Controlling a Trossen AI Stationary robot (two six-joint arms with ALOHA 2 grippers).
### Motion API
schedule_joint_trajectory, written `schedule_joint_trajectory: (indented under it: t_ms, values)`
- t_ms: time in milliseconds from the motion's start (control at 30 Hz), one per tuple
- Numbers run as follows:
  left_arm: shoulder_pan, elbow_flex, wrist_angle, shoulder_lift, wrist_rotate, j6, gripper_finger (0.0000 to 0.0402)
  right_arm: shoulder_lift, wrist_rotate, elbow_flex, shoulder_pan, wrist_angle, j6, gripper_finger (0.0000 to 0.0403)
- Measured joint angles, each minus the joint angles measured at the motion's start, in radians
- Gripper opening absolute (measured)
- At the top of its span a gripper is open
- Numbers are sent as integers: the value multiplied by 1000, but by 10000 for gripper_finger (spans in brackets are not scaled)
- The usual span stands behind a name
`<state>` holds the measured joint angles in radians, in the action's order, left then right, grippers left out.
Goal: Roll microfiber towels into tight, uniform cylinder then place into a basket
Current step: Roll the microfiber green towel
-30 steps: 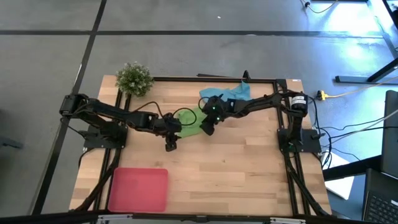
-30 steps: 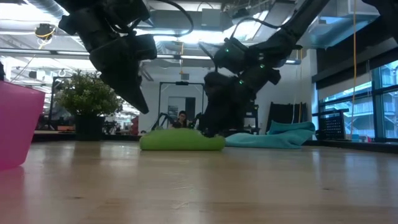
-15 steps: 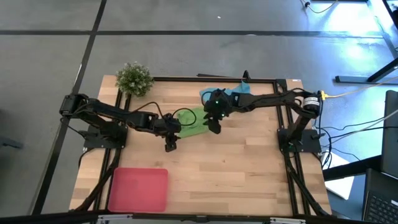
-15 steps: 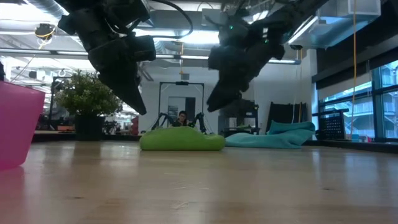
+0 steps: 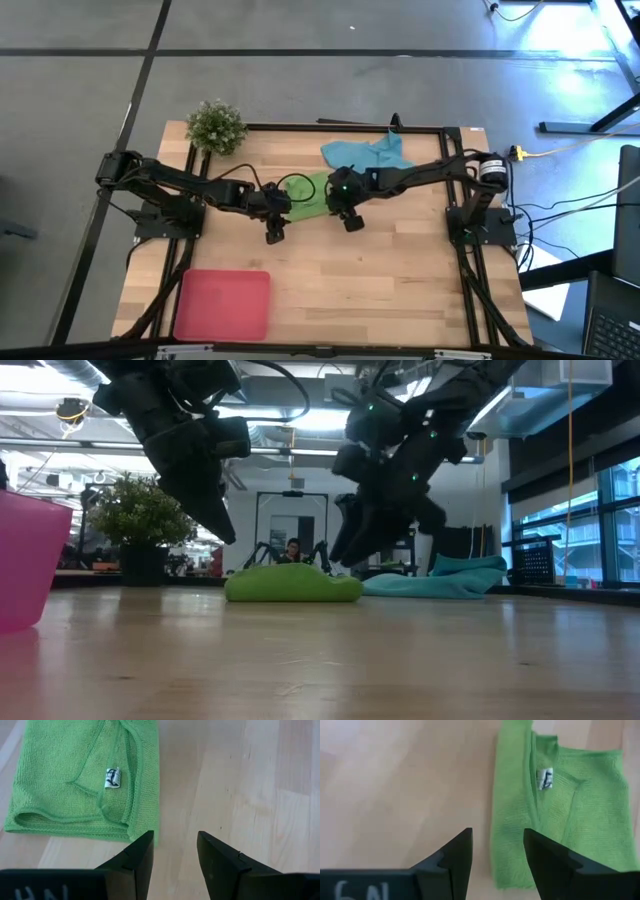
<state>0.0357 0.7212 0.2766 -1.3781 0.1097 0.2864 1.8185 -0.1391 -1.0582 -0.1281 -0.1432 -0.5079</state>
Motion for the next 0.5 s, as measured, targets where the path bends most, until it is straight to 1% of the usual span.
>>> schedule_joint_trajectory:
  t_ms: [133,267,367,500]
  values:
    - [0,0,-1,0,0,1,142,41,4,-1,2,36,-2,178]
    - [0,0,-7,0,0,2,142,88,79,1,2,75,1,178]
    - [0,0,-7,0,0,2,142,113,105,1,1,80,1,178]
    - [0,0,-7,0,0,2,142,132,108,-1,1,79,2,178]
